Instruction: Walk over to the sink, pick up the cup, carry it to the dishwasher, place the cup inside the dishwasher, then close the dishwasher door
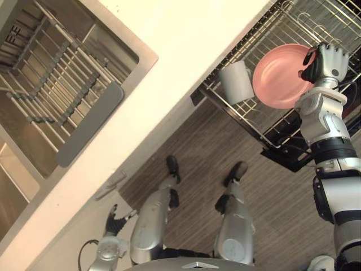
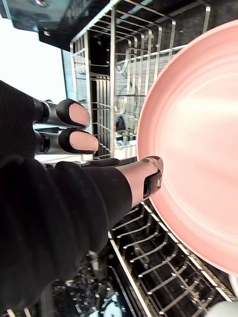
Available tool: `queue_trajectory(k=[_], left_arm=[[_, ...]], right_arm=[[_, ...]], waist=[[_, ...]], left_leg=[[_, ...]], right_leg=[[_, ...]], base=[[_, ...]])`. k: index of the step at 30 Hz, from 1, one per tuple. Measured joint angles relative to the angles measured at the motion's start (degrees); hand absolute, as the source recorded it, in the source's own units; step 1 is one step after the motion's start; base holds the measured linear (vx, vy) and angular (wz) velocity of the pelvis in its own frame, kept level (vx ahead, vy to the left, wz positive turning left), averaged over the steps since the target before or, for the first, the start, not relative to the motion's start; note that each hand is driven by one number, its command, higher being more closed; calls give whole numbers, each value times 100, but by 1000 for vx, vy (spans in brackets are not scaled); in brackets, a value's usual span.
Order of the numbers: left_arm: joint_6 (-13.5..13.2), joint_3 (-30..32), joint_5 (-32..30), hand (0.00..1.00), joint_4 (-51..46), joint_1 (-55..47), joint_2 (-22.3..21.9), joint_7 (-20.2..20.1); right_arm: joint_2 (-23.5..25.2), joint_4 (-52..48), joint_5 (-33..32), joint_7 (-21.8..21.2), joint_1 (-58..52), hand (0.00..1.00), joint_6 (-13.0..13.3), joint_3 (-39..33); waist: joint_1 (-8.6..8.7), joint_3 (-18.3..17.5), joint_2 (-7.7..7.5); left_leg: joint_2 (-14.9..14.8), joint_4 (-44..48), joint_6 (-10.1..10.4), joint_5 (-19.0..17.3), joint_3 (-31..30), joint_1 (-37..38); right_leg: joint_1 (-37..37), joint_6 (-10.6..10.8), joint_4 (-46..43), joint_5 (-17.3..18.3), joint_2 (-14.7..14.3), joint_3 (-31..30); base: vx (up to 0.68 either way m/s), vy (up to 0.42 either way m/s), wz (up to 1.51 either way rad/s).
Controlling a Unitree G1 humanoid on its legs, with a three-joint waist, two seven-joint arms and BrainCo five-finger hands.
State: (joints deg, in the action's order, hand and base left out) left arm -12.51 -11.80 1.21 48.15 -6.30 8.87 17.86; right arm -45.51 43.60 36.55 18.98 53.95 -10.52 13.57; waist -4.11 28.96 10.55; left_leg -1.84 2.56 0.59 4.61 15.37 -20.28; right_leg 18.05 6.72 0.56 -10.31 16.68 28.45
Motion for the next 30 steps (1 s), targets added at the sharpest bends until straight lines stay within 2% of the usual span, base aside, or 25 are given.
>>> queue_trajectory(k=[2, 4, 5, 8, 10, 13, 17, 20, 22, 23, 25, 26, 27, 29, 30], left_arm=[[-1, -16, 2, 0, -28, 54, 0, -63], [-4, -72, 88, 0, -33, 83, 1, -103], [9, -109, 101, 0, -31, 111, 1, -134], [9, -146, 135, 0, -33, 160, 8, -204], [13, -177, 155, 0, -36, 173, 8, -220], [12, -177, 153, 0, -92, 173, 16, -332], [12, -161, 151, 0, -84, 172, 16, -335], [8, -92, 133, 0, 0, 165, 18, -334], [13, 99, 88, 0, 34, 76, 27, -326], [21, 213, 58, 0, 41, -48, 34, -326], [28, 313, -33, 0, 57, -196, 43, -322], [39, 399, -40, 0, 117, -297, 79, -320], [39, 455, -51, 0, 169, -333, 91, -318], [42, 590, -188, 0, 371, -468, 147, -305], [30, 657, -228, 0, 422, -499, 141, -303]], right_arm=[[2, 459, -350, -321, 173, 100, 86, 170], [21, 1063, -483, -630, 386, 100, 293, 227], [21, 1445, -589, -887, 553, 0, 481, 253], [28, 1817, -740, -1263, 688, 0, 723, 385], [47, 1926, -740, -1368, 728, 0, 782, 418], [57, 2039, -854, -1360, 813, 0, 797, 399], [70, 2030, -1388, -1004, 814, 0, 840, 48], [51, 1617, -1868, -451, 531, 0, 1033, -561], [52, 1079, -2302, -191, -65, 0, 1089, -1075], [53, 963, -2559, -88, -526, 0, 1080, -1473], [49, 907, -2769, -69, -976, 0, 1080, -1938], [46, 913, -3092, -46, -1321, 0, 1079, -2328], [44, 916, -3321, -7, -1497, 0, 1078, -2517], [39, 970, -4092, 25, -2157, 0, 1088, -3356], [39, 971, -4324, 26, -2314, 0, 1088, -3534]], waist=[[-61, -7, 13], [-131, -11, 19], [-170, -13, 21], [-185, -27, 43], [-214, -43, 66], [-223, -74, 111], [-160, -76, 110], [-62, -269, 30], [-4, -447, -178], [52, -614, -378], [150, -760, -590], [215, -897, -733], [241, -966, -802], [340, -1219, -997], [366, -1268, -1025]], left_leg=[[7, -6, -2, 22, -41, 1], [23, -66, 13, 84, -142, 18], [37, -138, 5, 155, -179, 35], [39, -183, 15, 228, -308, 83], [42, -211, 15, 255, -364, 153], [69, -561, 22, 490, -456, 350], [68, -708, 23, 567, -494, 676], [41, -709, 44, 555, -515, 792], [13, -710, 89, 522, -527, 914], [-18, -709, 140, 480, -526, 1042], [-38, -710, 177, 437, -511, 1215], [-63, -710, 190, 394, -457, 1354], [-71, -710, 218, 369, -448, 1422], [-81, -722, 225, 300, -417, 1706], [-81, -745, 231, 292, -406, 1761]], right_leg=[[-18, 0, -7, 0, 6, 34], [-35, 0, -22, 0, 16, 72], [-36, -1, -47, 1, 28, 106], [-140, -9, -74, 8, 31, 244], [-226, -28, -107, 24, 36, 287], [-320, -55, -132, 45, 40, 381], [-638, -51, -85, 37, 34, 439], [-832, -47, 7, 38, -16, 511], [-990, -6, 99, 4, -87, 520], [-1124, -12, 117, 21, -125, 533], [-1286, -21, 126, 48, -148, 527], [-1412, -33, 144, 56, -174, 512], [-1473, -39, 149, 60, -184, 500], [-1727, -39, 162, 141, -198, 468], [-1783, -25, 162, 160, -198, 463]], base=[[9, 6, 10], [-6, 2, 12], [-15, 5, 11], [-29, 8, 18], [-51, 15, 17], [-61, 25, 13], [-28, 5, 3], [8, -13, 5], [64, -42, -5], [90, -51, -4], [107, -53, -8], [90, -35, -12], [76, -22, -17], [47, -10, -13], [4, 0, -8]])
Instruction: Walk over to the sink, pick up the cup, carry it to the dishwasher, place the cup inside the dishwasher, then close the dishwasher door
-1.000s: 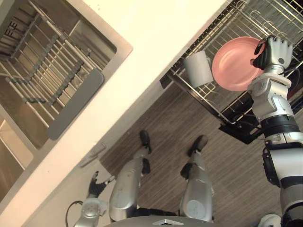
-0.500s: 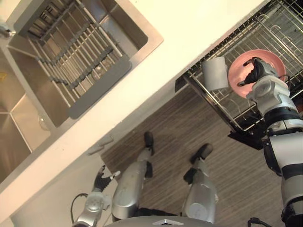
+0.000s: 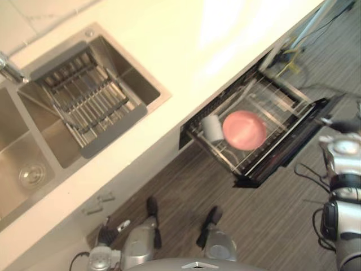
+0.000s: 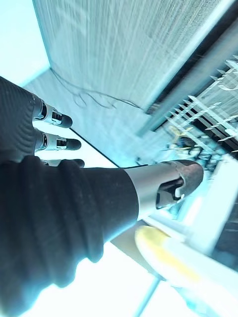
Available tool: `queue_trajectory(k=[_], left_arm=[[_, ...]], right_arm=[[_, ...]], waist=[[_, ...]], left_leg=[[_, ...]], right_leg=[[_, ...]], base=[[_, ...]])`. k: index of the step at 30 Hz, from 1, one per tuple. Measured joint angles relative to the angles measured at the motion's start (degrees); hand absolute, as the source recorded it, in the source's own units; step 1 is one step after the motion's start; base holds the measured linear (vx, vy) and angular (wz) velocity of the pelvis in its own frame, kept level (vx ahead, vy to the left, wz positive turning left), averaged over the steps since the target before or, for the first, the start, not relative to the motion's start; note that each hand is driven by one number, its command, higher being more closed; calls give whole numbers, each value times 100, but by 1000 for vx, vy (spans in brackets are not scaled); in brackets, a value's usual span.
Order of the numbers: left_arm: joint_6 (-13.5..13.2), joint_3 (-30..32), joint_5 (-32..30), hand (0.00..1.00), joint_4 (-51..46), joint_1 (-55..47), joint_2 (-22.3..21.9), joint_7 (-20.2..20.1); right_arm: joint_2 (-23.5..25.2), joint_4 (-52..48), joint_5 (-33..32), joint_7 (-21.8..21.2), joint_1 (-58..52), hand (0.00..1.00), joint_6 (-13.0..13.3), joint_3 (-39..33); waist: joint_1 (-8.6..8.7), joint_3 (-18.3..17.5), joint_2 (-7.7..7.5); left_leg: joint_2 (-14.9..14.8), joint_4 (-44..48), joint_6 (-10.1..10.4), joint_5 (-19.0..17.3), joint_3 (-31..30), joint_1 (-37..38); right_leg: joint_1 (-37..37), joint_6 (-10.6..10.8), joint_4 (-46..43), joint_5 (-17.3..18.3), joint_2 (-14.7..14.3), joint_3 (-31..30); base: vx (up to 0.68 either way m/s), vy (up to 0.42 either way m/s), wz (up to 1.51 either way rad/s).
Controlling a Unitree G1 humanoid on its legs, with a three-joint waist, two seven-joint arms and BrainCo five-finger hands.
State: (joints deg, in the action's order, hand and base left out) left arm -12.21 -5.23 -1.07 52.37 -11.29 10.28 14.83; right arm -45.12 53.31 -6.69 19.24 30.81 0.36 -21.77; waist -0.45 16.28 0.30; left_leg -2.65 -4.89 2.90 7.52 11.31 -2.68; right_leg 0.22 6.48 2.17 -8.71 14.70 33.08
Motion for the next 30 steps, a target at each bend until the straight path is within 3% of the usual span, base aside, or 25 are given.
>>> queue_trajectory(k=[1, 2, 3, 7, 9, 11, 12, 13, 15, 16, 17, 18, 22, 26, 30], left_arm=[[-1, 77, -75, 0, 88, -67, -9, 5], [0, 88, -150, 0, 119, -180, -19, 16], [0, 87, -155, 0, 121, -234, -26, 21], [14, 69, -148, 0, 115, -330, -74, 115], [2, 56, -132, 0, 111, -244, -89, 116], [-29, 10, -32, 0, 108, -137, -62, 127], [-27, -31, -11, 0, 111, -137, -69, 127], [-21, -168, 55, 0, 118, -141, -71, 138], [-23, -299, 102, 0, 119, -142, -83, 162], [-35, -422, 104, 0, 109, -141, -88, 205], [-42, -484, 104, 0, 113, -141, -106, 210], [-57, -624, 104, 0, 114, -141, -147, 226], [-159, -901, 229, 0, 115, -136, -331, 231], [-200, -943, 350, 0, 65, -94, -411, 227], [-267, -960, 461, 0, -23, -51, -455, 158]], right_arm=[[5, -4, -474, -16, -318, 0, -14, -312], [23, -18, -867, -50, -571, 100, -82, -556], [36, -21, -1013, -52, -666, 100, -115, -649], [267, -60, -2249, -270, -995, 100, -703, -1033], [311, -64, -2390, -495, -956, 100, -764, -996], [401, -53, -2495, -736, -738, 100, -792, -874], [411, -53, -2500, -804, -648, 100, -792, -795], [414, -44, -2495, -933, -431, 100, -778, -677], [404, 18, -2474, -1090, -156, 100, -678, -444], [383, 153, -2434, -1156, 98, 100, -641, -263], [369, 204, -2415, -1171, 220, 100, -620, -166], [343, 211, -2204, -1246, 444, 100, -538, 58], [132, 186, -1354, -1284, 1226, 100, -298, 850], [-254, 222, -461, -1076, 1434, 100, -287, 1386], [-417, 251, -175, -1156, 1902, 100, -310, 1893]], waist=[[50, -112, -29], [75, -203, -28], [89, -225, -17], [275, -213, 193], [276, -98, 447], [333, 349, 640], [316, 433, 670], [288, 509, 861], [257, 591, 996], [227, 633, 1116], [209, 671, 1120], [168, 658, 1239], [-1, 801, 1464], [-33, 837, 1512], [-46, 845, 1627]], left_leg=[[-9, -4, 8, -15, 23, 95], [-23, -6, 29, -32, 104, 162], [-30, -7, 55, -54, 144, 188], [-126, -9, 74, -47, 301, -110], [-179, -10, 91, -4, 305, -450], [-164, -11, 116, 175, 305, -613], [-172, -11, 123, 190, 310, -677], [-170, -10, 125, 190, 310, -824], [-144, -10, 135, 196, 304, -1033], [-101, -11, 144, 202, 283, -1082], [-82, -10, 144, 202, 278, -1124], [-53, -10, 145, 203, 275, -1232], [109, -10, 80, 342, 37, -1460], [257, 20, -54, 470, -281, -1564], [356, 28, -68, 514, -593, -1571]], right_leg=[[-73, -15, -16, 70, -2, -28], [-71, 3, -48, 109, -1, -108], [-64, 37, -64, 139, -1, -125], [309, 77, -14, 170, -14, -356], [703, -18, -173, 113, -68, -501], [968, -12, -302, 125, -27, -618], [1055, -12, -309, 124, -35, -641], [1220, -6, -303, 120, -49, -712], [1410, 22, -289, 44, -36, -726], [1458, 22, -253, -51, -7, -730], [1499, 22, -250, -79, 9, -731], [1605, 13, -251, -101, 38, -735], [1783, -16, -255, -256, 162, -688], [1784, 2, -396, -259, 326, -442], [1795, 51, -720, -79, 478, -251]], base=[[-18, 6, -18], [-30, 7, -25], [-56, 3, -28], [-135, 2, -25], [-120, 0, -13], [-93, 2, 5], [-106, -30, -18], [-78, -28, -13], [-48, -21, -1], [-25, -13, 3], [-6, -12, 3], [3, -9, 8], [39, -6, 16], [96, 3, 27], [54, -23, 28]])
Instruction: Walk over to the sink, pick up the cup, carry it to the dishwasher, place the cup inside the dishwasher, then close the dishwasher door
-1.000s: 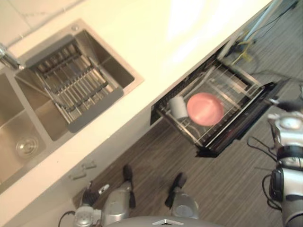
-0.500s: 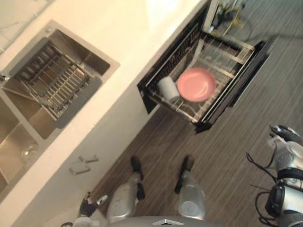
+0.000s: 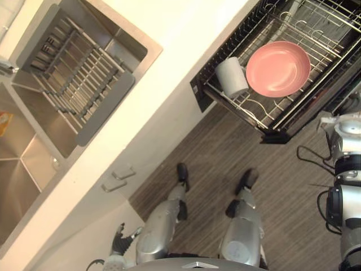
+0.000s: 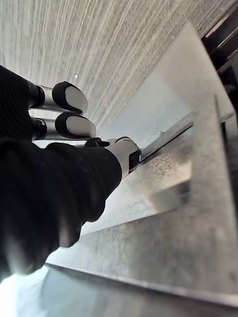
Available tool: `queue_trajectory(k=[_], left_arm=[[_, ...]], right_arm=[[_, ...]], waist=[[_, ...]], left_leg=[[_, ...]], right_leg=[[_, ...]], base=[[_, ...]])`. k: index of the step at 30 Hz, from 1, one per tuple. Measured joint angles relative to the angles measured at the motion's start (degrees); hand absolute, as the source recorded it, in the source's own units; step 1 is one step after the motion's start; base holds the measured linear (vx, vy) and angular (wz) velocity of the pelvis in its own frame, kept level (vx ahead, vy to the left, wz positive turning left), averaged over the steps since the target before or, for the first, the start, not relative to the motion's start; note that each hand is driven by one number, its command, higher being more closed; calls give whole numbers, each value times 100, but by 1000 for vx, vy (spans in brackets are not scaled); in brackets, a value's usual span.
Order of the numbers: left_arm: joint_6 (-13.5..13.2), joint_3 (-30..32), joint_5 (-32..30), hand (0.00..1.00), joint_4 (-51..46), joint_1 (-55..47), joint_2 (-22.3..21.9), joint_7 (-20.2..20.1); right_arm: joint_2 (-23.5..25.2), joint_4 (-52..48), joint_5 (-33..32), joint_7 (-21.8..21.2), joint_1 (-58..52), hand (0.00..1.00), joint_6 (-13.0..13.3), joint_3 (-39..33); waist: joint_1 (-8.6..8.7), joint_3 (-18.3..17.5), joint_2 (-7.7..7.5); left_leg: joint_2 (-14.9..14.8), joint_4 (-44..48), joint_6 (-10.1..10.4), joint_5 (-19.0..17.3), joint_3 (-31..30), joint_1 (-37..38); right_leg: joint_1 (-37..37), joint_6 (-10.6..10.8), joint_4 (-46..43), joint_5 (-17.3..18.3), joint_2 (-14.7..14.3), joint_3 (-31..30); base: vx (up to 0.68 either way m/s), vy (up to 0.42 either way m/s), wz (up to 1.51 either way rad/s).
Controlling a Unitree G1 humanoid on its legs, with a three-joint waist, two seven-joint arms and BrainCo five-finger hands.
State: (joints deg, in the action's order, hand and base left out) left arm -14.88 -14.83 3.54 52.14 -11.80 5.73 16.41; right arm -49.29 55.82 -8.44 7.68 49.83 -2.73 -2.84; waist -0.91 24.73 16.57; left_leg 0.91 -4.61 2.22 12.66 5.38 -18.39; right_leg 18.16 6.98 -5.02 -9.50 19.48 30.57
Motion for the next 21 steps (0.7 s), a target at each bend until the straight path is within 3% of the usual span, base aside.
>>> queue_trajectory(k=[5, 11, 15, 16, 21], left_arm=[[-136, -100, 200, 0, -191, -5, -8, -220], [-205, -98, 326, 0, -187, -23, -26, -345], [-345, -103, 526, 0, -148, -28, -55, -560], [-422, -102, 607, 0, -145, -49, -71, -662], [-453, -35, 1139, 0, -149, -56, -182, -1190]], right_arm=[[58, 471, 101, -269, 688, 100, 66, 340], [166, 641, 76, -497, 1292, 100, 147, 707], [380, 999, -411, -606, 1647, 100, 265, 671], [383, 1205, -622, -689, 1635, 0, 287, 654], [346, 1273, -992, -1106, 1630, 0, 318, 518]], waist=[[-265, -25, 35], [-502, -45, 63], [-689, -65, 89], [-689, -65, 89], [-672, -64, 87]], left_leg=[[25, -34, 57, -13, -553, -16], [108, -32, 96, 21, -717, -62], [161, -1, 109, 127, -865, -77], [164, 1, 30, 188, -896, -85], [147, 2, 25, 200, -960, -65]], right_leg=[[-71, -39, -802, 532, 271, 492], [-115, -6, -1402, 909, 606, 821], [-169, 66, -1680, 1148, 737, 1007], [-230, 89, -1727, 1168, 739, 1109], [-244, 84, -1770, 1232, 716, 1119]], base=[[-39, -46, 51], [-28, -43, 40], [29, -77, 28], [79, -94, 32], [32, -93, 3]])
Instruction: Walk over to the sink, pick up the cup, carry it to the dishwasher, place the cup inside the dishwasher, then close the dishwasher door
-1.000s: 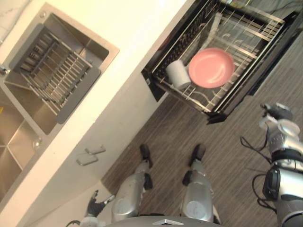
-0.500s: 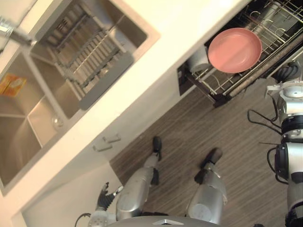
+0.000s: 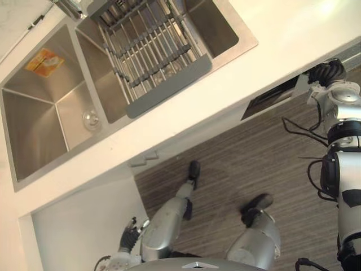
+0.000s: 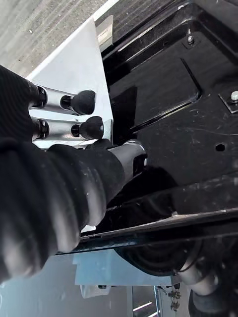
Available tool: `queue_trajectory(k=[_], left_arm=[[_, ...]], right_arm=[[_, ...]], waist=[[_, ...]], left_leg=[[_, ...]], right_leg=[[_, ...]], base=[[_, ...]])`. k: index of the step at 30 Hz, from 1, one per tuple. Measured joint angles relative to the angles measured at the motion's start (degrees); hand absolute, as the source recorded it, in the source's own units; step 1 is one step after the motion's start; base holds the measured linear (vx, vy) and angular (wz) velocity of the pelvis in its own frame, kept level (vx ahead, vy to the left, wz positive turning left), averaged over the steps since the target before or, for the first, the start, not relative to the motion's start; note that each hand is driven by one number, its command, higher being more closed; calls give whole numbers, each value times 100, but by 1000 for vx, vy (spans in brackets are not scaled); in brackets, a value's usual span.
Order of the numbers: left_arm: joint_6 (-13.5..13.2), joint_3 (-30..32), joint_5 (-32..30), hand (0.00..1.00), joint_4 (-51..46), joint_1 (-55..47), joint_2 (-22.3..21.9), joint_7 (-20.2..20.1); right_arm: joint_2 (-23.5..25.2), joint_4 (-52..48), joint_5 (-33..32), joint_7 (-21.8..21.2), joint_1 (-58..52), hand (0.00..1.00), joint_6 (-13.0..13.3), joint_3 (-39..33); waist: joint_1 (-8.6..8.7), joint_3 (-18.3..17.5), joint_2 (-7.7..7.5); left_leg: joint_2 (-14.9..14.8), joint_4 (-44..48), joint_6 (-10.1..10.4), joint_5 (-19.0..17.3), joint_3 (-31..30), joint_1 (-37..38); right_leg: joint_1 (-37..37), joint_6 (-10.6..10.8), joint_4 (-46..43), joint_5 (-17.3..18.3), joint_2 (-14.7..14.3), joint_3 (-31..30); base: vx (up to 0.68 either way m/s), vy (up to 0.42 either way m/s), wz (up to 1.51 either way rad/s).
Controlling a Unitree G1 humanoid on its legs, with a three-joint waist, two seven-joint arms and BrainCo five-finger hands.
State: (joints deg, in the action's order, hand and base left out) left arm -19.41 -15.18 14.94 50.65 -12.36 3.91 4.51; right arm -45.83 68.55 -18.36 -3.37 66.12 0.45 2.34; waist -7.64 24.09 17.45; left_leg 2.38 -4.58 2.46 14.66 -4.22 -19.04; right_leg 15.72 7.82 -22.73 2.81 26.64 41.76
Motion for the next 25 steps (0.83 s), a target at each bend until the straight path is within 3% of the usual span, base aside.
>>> queue_trajectory(k=[2, 4, 7, 9, 11, 13, 14, 15, 16, 17, 18, 19, 20, 21, 22, 25], left_arm=[[-42, 112, 196, 0, 1, -1, -47, -182], [-93, 216, 460, 0, -15, 14, -66, -300], [-93, 705, 833, 0, -20, 39, -57, -488], [-31, 1105, 985, 0, -23, 64, -39, -541], [62, 1427, 1025, 0, -7, 64, 65, -550], [257, 1686, 949, 0, 81, 59, 325, -518], [292, 1746, 928, 0, 128, 63, 340, -483], [357, 1794, 782, 0, 261, 61, 350, -366], [415, 1794, 656, 0, 382, 62, 350, -305], [449, 1795, 578, 0, 418, 60, 353, -240], [499, 1833, 464, 0, 463, 7, 378, -116], [563, 1944, 368, 0, 490, 86, 413, 23], [604, 2005, 337, 0, 523, 168, 440, 104], [697, 2114, 248, 0, 533, 401, 451, 220], [761, 2206, 103, 0, 531, 616, 381, 278], [1076, 2420, -259, 0, 630, 815, 44, 271]], right_arm=[[18, -2, -293, -46, -64, 0, 49, -152], [122, -64, -529, -247, -471, 0, 273, -577], [531, -829, -652, -579, -1593, 0, 536, -1115], [806, -1190, -600, -839, -2461, 0, 796, -1306], [1296, -1231, -609, -963, -3347, 0, 1018, -1597], [2153, -1073, -522, -1032, -4603, 0, 1202, -1903], [2326, -1021, -452, -1033, -4897, 0, 1214, -1966], [2629, -849, -448, -1041, -5392, 0, 1206, -2070], [2885, -865, -418, -1041, -5891, 0, 1200, -2154], [3033, -889, -345, -1031, -6156, 0, 1191, -2183], [3312, -893, -149, -1020, -6639, 0, 1192, -2240], [3705, -879, 156, -975, -6997, 0, 1193, -2365], [3903, -881, 357, -928, -7141, 0, 1191, -2386], [4265, -889, 605, -812, -7383, 0, 1176, -2400], [4490, -931, 773, -709, -7548, 0, 1164, -2518], [4534, -950, 1224, -424, -7737, 0, 1106, -2504]], waist=[[-1, 4, -5], [-2, 28, -38], [28, 191, -267], [59, 221, -511], [167, 154, -860], [250, -42, -1530], [291, -101, -1645], [322, -219, -1797], [333, -276, -1864], [352, -339, -1899], [402, -596, -1936], [484, -723, -1925], [508, -735, -1940], [609, -778, -1984], [668, -826, -2060], [706, -927, -2106]], left_leg=[[-40, 0, 19, -16, 6, 30], [-107, 0, 32, -47, -20, 145], [-227, -1, 66, -200, -3, 501], [-265, 0, 68, -265, -9, 626], [-237, 1, 60, -326, -30, 706], [-101, 2, -4, -565, -23, 967], [-78, 2, -35, -609, -39, 1079], [-64, 3, -72, -721, -41, 1386], [-82, 51, -204, -911, -43, 1731], [-84, 208, -280, -1074, -43, 1832], [-103, 596, -371, -1403, -108, 1884], [-208, 867, -461, -1581, -393, 1989], [-256, 952, -449, -1606, -528, 2063], [-271, 946, -470, -1626, -791, 2161], [-154, 939, -502, -1634, -1026, 2225], [190, 855, -580, -1714, -1464, 2461]], right_leg=[[-50, -14, 2, 26, -44, 27], [-250, -19, 103, 29, -142, 123], [-694, -24, 422, 27, -368, 140], [-910, -12, 588, 23, -469, 205], [-1083, 59, 623, 74, -467, 324], [-1364, 130, 363, 140, -245, 447], [-1401, 63, 139, 109, -143, 410], [-1384, -312, -505, -108, 82, 141], [-1326, -1049, -1174, -579, 225, -387], [-1222, -1349, -1491, -987, 244, -791], [-876, -1200, -1983, -2073, 165, -1646], [-662, -635, -2336, -1000, -274, -2287], [-651, -438, -2351, -359, -583, -2456], [-625, -481, -2132, 276, -1118, -2686], [-540, -410, -1768, 582, -1486, -2858], [-331, -442, -1191, 787, -1884, -3032]], base=[[-28, -102, 4], [-27, -95, 5], [-16, -98, -7], [28, -118, 6], [66, -72, 21], [174, -65, 22], [224, -44, 18], [304, 50, 6], [264, 108, 6], [304, 164, 21], [288, 150, 47], [297, 126, 57], [305, 93, 91], [252, 50, 111], [234, 38, 117], [223, -53, 94]])
